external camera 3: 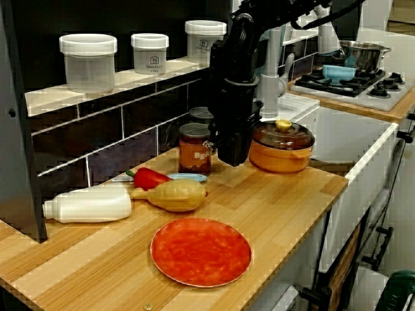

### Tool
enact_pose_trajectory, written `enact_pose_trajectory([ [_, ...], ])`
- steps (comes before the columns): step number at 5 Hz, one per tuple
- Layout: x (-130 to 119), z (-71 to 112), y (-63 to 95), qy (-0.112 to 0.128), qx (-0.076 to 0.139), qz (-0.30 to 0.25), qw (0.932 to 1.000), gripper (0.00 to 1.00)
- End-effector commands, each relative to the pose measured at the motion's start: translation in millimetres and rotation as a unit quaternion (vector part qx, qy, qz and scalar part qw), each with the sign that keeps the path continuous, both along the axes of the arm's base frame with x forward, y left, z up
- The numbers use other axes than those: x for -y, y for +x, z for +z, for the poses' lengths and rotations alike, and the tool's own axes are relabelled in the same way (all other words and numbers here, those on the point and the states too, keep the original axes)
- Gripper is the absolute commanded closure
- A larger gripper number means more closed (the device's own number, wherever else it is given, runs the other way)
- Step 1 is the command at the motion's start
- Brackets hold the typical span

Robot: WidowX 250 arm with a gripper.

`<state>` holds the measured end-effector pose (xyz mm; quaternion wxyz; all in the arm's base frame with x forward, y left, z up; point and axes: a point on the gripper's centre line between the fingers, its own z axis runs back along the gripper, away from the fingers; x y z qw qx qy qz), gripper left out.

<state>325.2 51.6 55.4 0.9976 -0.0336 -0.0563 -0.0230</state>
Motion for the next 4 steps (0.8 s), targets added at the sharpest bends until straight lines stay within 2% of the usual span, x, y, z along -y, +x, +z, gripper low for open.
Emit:
enact_pose_trajectory([
  [1, 11.9, 9.9, -0.7, 0.012, 0.016, -0.035, 0.9992, 1.00],
  [3, 35.9, 1.8, -16.0, 0.004, 0.002, -0.077, 0.9970, 1.00],
  [4, 47.6, 2.4, -19.6, -0.016, -0.004, -0.065, 0.9978, 1.00],
])
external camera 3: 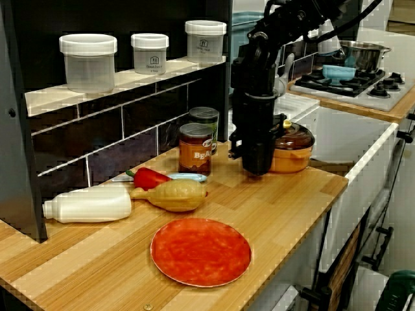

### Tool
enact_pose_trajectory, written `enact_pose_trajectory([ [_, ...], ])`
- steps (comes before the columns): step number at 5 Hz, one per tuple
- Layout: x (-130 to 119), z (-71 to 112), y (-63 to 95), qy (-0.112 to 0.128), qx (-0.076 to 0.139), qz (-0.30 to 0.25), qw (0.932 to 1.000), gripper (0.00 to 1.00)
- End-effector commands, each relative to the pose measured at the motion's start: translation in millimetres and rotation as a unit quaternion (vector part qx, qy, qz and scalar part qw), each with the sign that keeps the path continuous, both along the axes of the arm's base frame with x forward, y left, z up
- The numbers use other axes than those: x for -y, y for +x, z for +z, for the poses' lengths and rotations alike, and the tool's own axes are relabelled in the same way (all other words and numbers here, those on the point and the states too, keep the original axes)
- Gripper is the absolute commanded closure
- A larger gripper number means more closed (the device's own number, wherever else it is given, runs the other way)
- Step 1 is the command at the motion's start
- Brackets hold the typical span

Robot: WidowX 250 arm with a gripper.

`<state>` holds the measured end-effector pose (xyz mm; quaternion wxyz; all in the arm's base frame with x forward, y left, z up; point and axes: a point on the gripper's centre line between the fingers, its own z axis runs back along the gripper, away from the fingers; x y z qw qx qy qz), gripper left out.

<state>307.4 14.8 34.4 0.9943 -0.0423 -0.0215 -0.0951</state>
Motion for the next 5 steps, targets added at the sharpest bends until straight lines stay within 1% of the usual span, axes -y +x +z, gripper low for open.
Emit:
enact_pose_trajectory([
  [1, 31.5, 23.8, -7.0, -0.013, 0.032, 0.030, 0.9989, 1.00],
  [2, 42.4, 25.2, -9.3, -0.029, 0.029, 0.035, 0.9985, 1.00],
  [3, 46.6, 24.8, -7.7, -0.037, 0.023, 0.040, 0.9983, 1.00],
  [4, 45.2, 23.4, -6.5, -0.036, 0.022, 0.041, 0.9983, 1.00],
  [5, 41.6, 27.2, -9.5, -0.042, 0.025, 0.031, 0.9983, 0.81],
])
